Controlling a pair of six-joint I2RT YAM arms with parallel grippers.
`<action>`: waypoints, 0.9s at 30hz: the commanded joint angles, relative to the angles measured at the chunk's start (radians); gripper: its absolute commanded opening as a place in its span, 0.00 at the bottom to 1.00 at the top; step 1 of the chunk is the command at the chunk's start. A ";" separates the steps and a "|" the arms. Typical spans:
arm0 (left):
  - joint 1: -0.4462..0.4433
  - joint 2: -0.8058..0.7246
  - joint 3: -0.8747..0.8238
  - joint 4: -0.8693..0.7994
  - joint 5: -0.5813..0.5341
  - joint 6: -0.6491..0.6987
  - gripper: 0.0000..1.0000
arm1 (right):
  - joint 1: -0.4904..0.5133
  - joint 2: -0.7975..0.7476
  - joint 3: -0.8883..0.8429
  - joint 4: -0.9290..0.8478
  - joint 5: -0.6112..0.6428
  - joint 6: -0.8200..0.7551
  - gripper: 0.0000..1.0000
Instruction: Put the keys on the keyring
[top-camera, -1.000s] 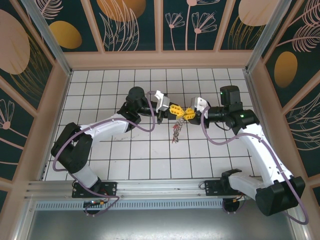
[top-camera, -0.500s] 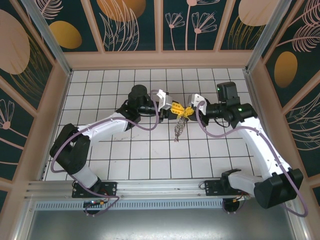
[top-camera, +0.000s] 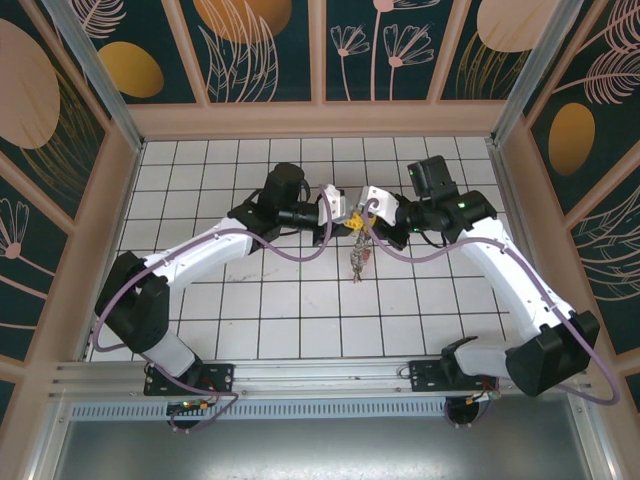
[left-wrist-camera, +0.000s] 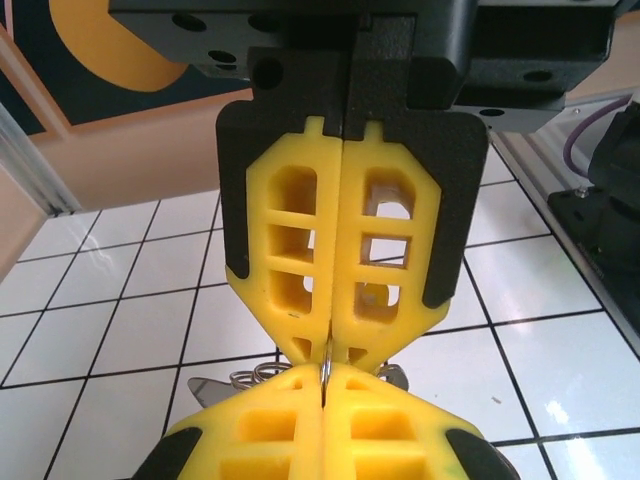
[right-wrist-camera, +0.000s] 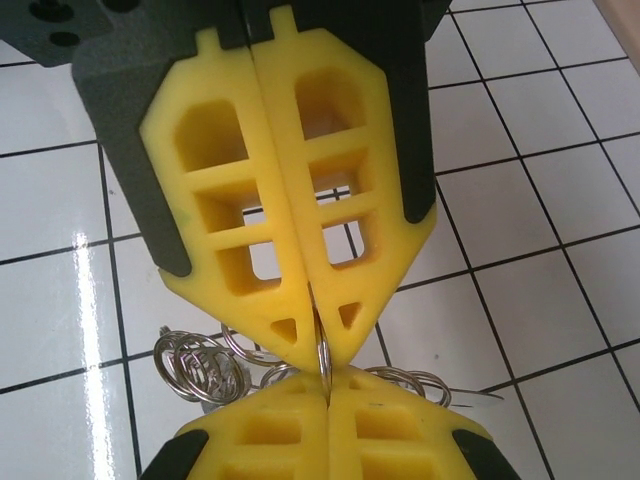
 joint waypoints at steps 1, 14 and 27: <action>0.005 -0.020 -0.050 -0.001 -0.012 -0.006 0.00 | -0.008 -0.069 0.017 0.074 -0.108 0.012 0.06; 0.015 -0.049 -0.235 0.733 0.223 -0.456 0.00 | -0.104 -0.145 -0.107 0.089 -0.337 -0.043 0.28; 0.014 -0.018 -0.292 1.024 0.273 -0.628 0.00 | -0.104 -0.120 -0.096 0.085 -0.380 -0.066 0.30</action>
